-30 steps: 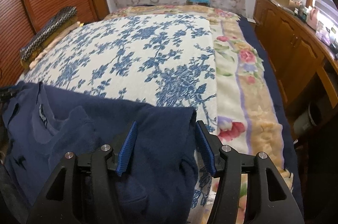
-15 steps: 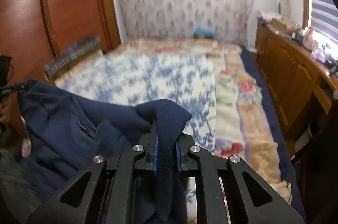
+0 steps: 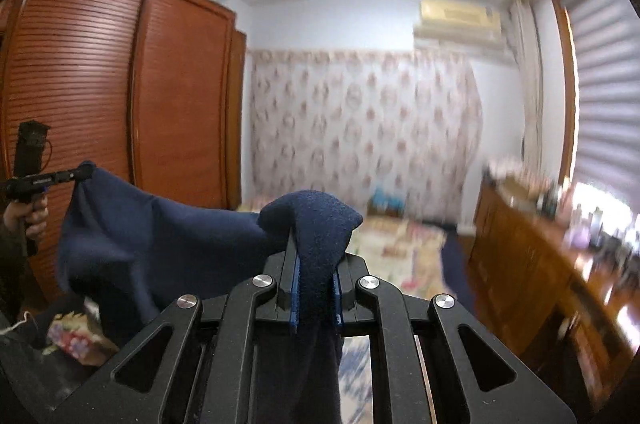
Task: Fold small clothes
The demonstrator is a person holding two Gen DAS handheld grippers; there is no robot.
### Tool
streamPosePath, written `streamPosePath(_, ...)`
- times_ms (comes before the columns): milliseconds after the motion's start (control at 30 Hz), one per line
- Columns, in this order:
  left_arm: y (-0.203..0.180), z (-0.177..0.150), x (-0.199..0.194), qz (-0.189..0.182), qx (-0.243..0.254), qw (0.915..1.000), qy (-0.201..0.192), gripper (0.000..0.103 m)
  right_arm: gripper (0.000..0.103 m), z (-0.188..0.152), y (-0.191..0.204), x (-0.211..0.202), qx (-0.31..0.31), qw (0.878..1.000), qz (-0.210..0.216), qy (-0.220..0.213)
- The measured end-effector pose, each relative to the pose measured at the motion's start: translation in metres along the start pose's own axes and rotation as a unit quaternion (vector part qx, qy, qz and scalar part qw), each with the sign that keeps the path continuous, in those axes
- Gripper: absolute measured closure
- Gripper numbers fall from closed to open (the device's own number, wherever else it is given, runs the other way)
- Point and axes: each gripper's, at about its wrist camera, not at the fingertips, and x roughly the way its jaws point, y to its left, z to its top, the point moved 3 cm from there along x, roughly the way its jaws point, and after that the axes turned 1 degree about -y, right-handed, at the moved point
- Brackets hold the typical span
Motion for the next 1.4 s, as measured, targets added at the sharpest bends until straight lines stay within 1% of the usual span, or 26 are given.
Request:
streamPosePath(33,0.009,0.017,0.006,0.017,0.004,0.9998,-0.008,0.099,0.094,0.019,-0.002,0.009,-0.008,1.0,0.001,-0.005)
streamPosePath(100,0.023,0.035,0.021,0.04,0.016,0.9989,-0.016,0.098,0.094,0.041,-0.006,0.03,-0.017,1.0,0.004,0.001)
streamPosePath(133,0.032,0.043,0.032,0.058,0.022,0.998,-0.016,0.098,0.094,0.051,-0.007,0.051,-0.029,1.0,-0.001,0.011)
streamPosePath(167,0.048,0.049,0.053,0.076,0.026,0.9967,-0.005,0.097,0.094,0.055,-0.006,0.066,-0.038,0.999,-0.007,0.021)
streamPosePath(200,0.061,0.05,0.072,0.085,0.025,0.996,0.007,0.096,0.094,0.058,-0.009,0.093,-0.047,0.998,-0.015,0.036)
streamPosePath(267,0.09,0.042,0.114,0.115,0.029,0.9927,0.022,0.09,0.093,0.048,-0.015,0.158,-0.055,0.995,-0.023,0.075)
streamPosePath(300,0.101,0.035,0.132,0.124,0.035,0.9912,0.03,0.084,0.092,0.038,-0.019,0.185,-0.055,0.994,-0.029,0.09)
streamPosePath(333,0.113,0.023,0.156,0.129,0.042,0.9897,0.044,0.077,0.088,0.019,-0.025,0.226,-0.053,0.991,-0.042,0.112)
streamPosePath(367,0.13,0.003,0.189,0.131,0.046,0.9876,0.073,0.076,0.073,-0.002,-0.03,0.261,-0.053,0.988,-0.056,0.137)
streamPosePath(400,0.143,-0.014,0.211,0.132,0.043,0.9854,0.098,0.075,0.068,-0.023,-0.036,0.289,-0.051,0.983,-0.071,0.162)
streamPosePath(433,0.16,-0.041,0.238,0.131,0.036,0.9814,0.136,0.075,0.067,-0.052,-0.044,0.324,-0.043,0.975,-0.092,0.198)
streamPosePath(467,0.169,-0.06,0.253,0.128,0.028,0.9786,0.159,0.075,0.067,-0.075,-0.05,0.344,-0.032,0.969,-0.103,0.222)
streamPosePath(500,0.176,-0.082,0.264,0.128,0.019,0.9753,0.179,0.071,0.067,-0.101,-0.056,0.364,-0.012,0.963,-0.111,0.247)
streamPosePath(533,0.178,-0.094,0.268,0.127,0.012,0.9733,0.19,0.067,0.067,-0.124,-0.062,0.377,0.011,0.958,-0.116,0.263)
streamPosePath(567,0.179,-0.111,0.272,0.118,0.006,0.9726,0.2,0.066,0.067,-0.139,-0.065,0.383,0.023,0.955,-0.115,0.273)
streamPosePath(600,0.178,-0.123,0.271,0.112,0.007,0.9723,0.205,0.065,0.067,-0.157,-0.065,0.386,0.031,0.953,-0.108,0.282)
streamPosePath(700,0.162,-0.151,0.264,0.098,0.012,0.9723,0.212,0.06,0.067,-0.195,-0.058,0.378,0.02,0.95,-0.088,0.3)
streamPosePath(800,0.142,-0.166,0.249,0.072,0.004,0.9719,0.224,0.057,0.067,-0.208,-0.045,0.357,0.024,0.95,-0.07,0.305)
streamPosePath(867,0.126,-0.169,0.234,0.073,0.015,0.9724,0.221,0.056,0.066,-0.215,-0.034,0.338,0.022,0.951,-0.062,0.301)
streamPosePath(900,0.122,-0.172,0.23,0.067,0.015,0.9724,0.223,0.055,0.066,-0.22,-0.03,0.329,0.022,0.952,-0.055,0.3)
streamPosePath(1000,0.109,-0.187,0.217,0.052,0.005,0.9715,0.231,0.055,0.064,-0.229,-0.019,0.307,0.032,0.953,-0.034,0.299)
streamPosePath(1100,0.1,-0.201,0.199,0.049,-0.001,0.9715,0.232,0.054,0.063,-0.239,-0.014,0.291,0.053,0.953,-0.023,0.297)
streamPosePath(1167,0.098,-0.214,0.185,0.049,0.0,0.9698,0.239,0.054,0.063,-0.25,-0.009,0.281,0.059,0.952,-0.018,0.3)
streamPosePath(1267,0.097,-0.232,0.161,0.063,0.002,0.9668,0.248,0.054,0.063,-0.269,-0.006,0.263,0.065,0.949,-0.02,0.308)
streamPosePath(1400,0.106,-0.254,0.134,0.078,-0.016,0.962,0.261,0.054,0.062,-0.287,-0.009,0.231,0.074,0.947,-0.032,0.311)
